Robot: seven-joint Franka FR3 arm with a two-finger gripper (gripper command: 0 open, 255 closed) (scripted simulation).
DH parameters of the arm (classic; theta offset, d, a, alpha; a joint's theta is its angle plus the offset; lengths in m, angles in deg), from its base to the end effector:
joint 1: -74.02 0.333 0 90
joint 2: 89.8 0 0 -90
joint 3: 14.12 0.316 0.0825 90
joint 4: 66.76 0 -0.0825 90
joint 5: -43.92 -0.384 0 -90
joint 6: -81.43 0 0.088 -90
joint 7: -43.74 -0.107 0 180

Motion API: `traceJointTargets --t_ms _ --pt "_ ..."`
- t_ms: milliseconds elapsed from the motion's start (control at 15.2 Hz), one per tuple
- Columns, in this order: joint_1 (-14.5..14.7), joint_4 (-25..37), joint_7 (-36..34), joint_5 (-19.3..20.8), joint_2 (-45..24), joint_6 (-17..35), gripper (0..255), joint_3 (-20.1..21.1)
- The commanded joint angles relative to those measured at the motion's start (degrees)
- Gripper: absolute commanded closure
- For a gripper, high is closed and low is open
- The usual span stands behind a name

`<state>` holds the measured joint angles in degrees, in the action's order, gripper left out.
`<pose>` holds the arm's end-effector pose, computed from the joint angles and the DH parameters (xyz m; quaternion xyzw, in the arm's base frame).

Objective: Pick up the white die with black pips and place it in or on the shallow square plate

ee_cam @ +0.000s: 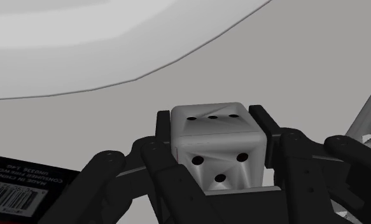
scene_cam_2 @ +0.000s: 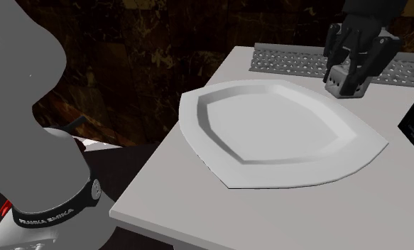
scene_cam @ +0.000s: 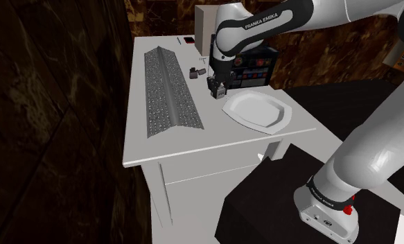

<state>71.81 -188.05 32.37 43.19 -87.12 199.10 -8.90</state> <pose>0.5297 0.0289 0.4325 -0.9971 0.0760 0.0087 0.0024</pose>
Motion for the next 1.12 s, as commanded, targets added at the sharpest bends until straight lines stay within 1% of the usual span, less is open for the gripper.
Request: traceJointTargets --t_ms 0,924,990,1056 --pt "0.00 0.95 0.00 -0.04 0.47 -1.44 255 0.00" --pt "-0.05 9.37 0.07 -0.18 2.68 -12.06 255 -0.10" --pt "-0.05 9.59 0.07 -0.18 2.72 -12.32 255 -0.10" --pt "-0.23 7.18 0.58 -0.35 4.95 -12.14 255 -0.36"
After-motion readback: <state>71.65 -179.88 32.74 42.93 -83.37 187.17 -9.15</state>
